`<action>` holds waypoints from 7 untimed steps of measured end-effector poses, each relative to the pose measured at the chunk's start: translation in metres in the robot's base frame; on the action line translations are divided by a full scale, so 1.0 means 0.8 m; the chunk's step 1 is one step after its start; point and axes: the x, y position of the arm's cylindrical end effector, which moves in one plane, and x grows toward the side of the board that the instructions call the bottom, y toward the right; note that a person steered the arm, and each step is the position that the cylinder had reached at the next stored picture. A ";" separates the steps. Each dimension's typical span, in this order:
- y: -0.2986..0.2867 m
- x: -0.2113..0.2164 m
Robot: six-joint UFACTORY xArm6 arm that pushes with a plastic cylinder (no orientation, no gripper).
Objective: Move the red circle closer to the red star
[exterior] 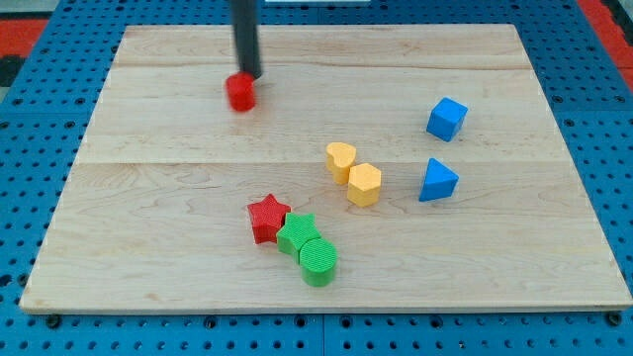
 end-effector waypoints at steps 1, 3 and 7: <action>0.039 0.084; -0.053 0.021; -0.093 0.029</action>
